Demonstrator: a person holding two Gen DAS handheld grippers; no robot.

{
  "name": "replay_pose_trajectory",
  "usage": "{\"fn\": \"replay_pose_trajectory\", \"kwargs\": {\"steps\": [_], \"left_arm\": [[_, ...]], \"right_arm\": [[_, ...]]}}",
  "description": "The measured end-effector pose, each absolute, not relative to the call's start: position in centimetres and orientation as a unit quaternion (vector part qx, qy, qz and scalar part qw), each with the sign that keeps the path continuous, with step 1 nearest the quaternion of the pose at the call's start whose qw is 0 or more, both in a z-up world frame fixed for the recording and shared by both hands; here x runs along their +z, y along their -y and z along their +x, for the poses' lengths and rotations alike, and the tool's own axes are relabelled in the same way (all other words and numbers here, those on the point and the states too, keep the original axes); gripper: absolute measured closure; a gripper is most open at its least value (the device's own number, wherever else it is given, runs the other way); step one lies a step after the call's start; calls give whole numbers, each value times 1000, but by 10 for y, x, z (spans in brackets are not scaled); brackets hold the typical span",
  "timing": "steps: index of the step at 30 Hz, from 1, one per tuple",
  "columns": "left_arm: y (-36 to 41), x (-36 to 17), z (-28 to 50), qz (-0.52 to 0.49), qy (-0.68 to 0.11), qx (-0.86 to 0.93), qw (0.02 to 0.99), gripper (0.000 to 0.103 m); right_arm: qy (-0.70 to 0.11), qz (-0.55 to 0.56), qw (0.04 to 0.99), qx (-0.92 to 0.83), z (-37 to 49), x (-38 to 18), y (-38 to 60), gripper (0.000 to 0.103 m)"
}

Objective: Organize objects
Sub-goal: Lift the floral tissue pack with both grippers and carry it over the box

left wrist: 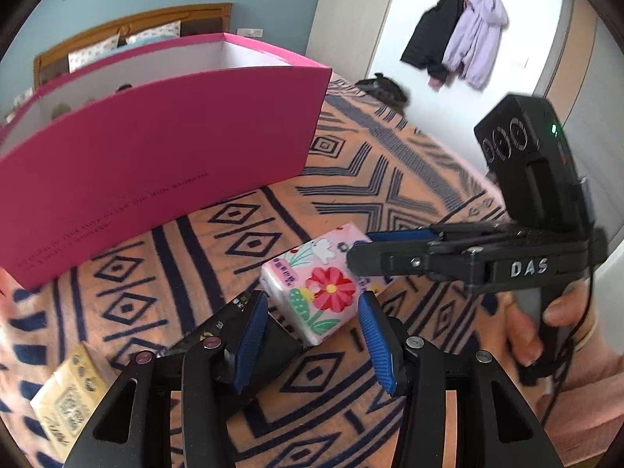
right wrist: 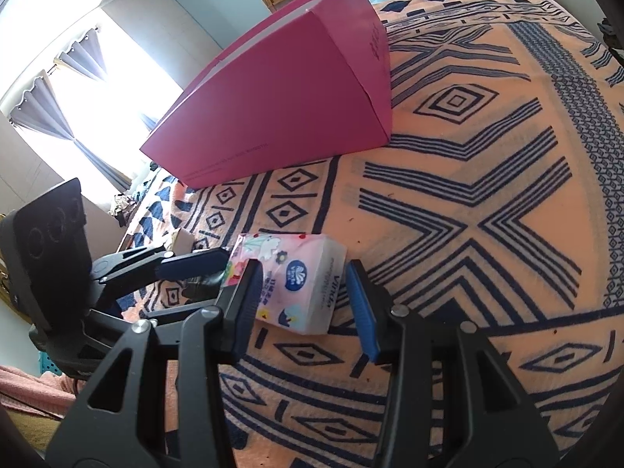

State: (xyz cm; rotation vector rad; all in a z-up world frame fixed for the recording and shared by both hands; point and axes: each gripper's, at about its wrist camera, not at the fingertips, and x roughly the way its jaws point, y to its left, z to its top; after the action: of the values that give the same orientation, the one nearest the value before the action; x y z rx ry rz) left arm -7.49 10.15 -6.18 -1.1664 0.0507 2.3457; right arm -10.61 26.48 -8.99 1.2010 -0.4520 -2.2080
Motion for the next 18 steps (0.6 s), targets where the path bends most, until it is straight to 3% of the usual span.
{"fn": "replay_pose_trajectory", "kwargs": {"steps": [10, 18], "left_arm": [[-81, -60, -76, -435, -47, 877, 200, 54], [-87, -55, -76, -436, 10, 859, 269, 54]], "right_arm": [[169, 445, 295, -829, -103, -88, -265, 56], [173, 448, 298, -825, -105, -92, -262, 56]]}}
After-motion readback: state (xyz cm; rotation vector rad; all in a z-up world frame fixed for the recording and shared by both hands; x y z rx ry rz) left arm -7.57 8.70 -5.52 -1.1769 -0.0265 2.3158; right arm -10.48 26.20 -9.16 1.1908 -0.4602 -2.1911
